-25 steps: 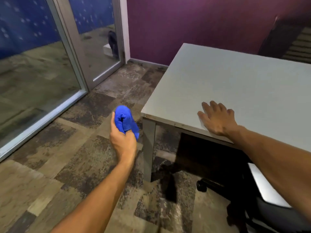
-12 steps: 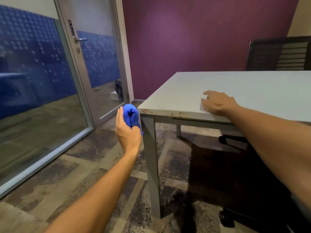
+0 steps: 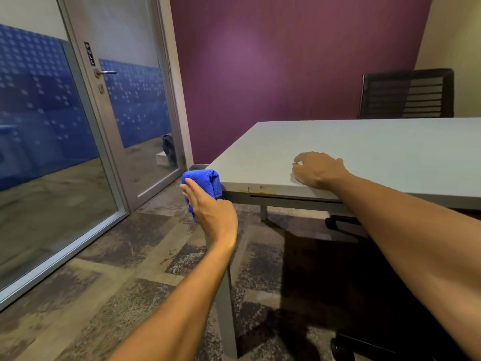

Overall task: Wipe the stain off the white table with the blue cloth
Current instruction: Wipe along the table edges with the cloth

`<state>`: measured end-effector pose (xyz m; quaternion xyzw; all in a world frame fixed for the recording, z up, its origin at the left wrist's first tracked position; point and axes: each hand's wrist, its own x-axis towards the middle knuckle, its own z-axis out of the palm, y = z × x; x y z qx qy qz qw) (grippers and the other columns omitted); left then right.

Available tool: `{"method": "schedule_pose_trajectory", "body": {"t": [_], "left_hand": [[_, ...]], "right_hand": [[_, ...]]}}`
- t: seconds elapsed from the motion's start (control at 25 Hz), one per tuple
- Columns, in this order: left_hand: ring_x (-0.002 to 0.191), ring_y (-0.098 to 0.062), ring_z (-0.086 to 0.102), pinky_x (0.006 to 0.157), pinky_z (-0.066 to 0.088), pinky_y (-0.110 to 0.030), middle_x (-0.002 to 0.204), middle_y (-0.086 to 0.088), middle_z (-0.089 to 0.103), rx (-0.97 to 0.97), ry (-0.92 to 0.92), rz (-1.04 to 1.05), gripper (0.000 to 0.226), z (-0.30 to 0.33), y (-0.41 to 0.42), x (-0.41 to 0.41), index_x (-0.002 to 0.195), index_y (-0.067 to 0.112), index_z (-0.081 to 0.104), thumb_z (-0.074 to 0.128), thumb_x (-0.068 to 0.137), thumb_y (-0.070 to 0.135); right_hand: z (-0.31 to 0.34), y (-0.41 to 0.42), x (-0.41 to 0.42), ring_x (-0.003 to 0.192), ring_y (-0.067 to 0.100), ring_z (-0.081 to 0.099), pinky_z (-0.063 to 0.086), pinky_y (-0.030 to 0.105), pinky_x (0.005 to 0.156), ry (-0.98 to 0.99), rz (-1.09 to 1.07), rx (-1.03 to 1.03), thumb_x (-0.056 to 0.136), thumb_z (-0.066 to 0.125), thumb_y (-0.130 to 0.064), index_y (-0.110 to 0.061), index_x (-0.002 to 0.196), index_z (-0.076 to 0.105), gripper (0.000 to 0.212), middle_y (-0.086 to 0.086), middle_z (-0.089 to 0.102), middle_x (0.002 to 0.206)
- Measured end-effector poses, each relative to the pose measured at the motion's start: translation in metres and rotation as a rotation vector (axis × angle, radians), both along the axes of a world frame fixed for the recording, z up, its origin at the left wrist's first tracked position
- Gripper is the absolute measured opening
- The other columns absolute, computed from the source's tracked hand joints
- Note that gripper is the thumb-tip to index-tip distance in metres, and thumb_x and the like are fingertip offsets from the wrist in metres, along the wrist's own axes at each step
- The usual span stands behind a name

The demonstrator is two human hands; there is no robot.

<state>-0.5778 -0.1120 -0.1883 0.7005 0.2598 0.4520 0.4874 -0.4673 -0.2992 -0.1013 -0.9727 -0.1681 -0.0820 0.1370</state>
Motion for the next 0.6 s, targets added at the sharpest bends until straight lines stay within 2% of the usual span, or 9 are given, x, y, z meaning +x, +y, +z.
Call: {"method": "schedule_pose_trajectory", "body": {"t": [0.04, 0.12, 0.24, 0.44, 0.6], "left_hand": [[0.155, -0.024, 0.002, 0.125, 0.012, -0.035, 0.168, -0.008, -0.002, 0.009, 0.0, 0.016, 0.089, -0.001, -0.004, 0.002, 0.159, 0.012, 0.002, 0.037, 0.084, -0.019], [0.155, -0.022, -0.004, 0.124, 0.004, -0.032, 0.168, -0.008, -0.006, 0.054, -0.006, 0.04, 0.089, -0.007, -0.008, 0.004, 0.159, 0.011, 0.001, 0.036, 0.084, -0.021], [0.155, -0.022, -0.005, 0.126, 0.004, -0.037, 0.168, -0.009, -0.005, 0.079, -0.017, 0.038, 0.088, -0.01, -0.017, 0.003, 0.159, 0.01, 0.003, 0.037, 0.085, -0.021], [0.155, -0.022, -0.005, 0.12, -0.006, -0.023, 0.168, -0.012, -0.005, 0.132, -0.06, -0.033, 0.089, -0.018, -0.075, 0.001, 0.158, 0.006, 0.007, 0.037, 0.079, -0.022], [0.155, -0.019, -0.008, 0.124, -0.005, -0.028, 0.168, -0.01, -0.004, 0.213, -0.082, -0.118, 0.095, -0.031, -0.114, 0.0, 0.159, 0.008, 0.008, 0.038, 0.074, -0.023]], "right_hand": [[0.0, 0.002, 0.0, 0.137, 0.037, 0.046, 0.022, 0.06, 0.117, -0.003, 0.006, -0.007, 0.1, 0.039, -0.031, -0.021, 0.142, 0.055, 0.046, 0.01, 0.052, 0.152], [0.0, 0.003, 0.001, 0.134, 0.037, 0.047, 0.023, 0.061, 0.116, -0.008, 0.012, -0.005, 0.099, 0.04, -0.03, -0.021, 0.138, 0.058, 0.044, 0.01, 0.054, 0.149], [0.0, 0.003, 0.001, 0.133, 0.038, 0.048, 0.023, 0.06, 0.115, -0.003, -0.001, -0.003, 0.101, 0.04, -0.03, -0.021, 0.137, 0.059, 0.042, 0.011, 0.055, 0.147], [-0.001, 0.003, 0.001, 0.13, 0.039, 0.048, 0.023, 0.058, 0.114, 0.0, -0.012, 0.016, 0.097, 0.042, -0.027, -0.019, 0.132, 0.062, 0.041, 0.011, 0.057, 0.143], [-0.001, 0.005, 0.001, 0.128, 0.038, 0.05, 0.025, 0.056, 0.112, 0.006, -0.024, 0.025, 0.095, 0.043, -0.026, -0.019, 0.13, 0.063, 0.041, 0.01, 0.059, 0.141]]}}
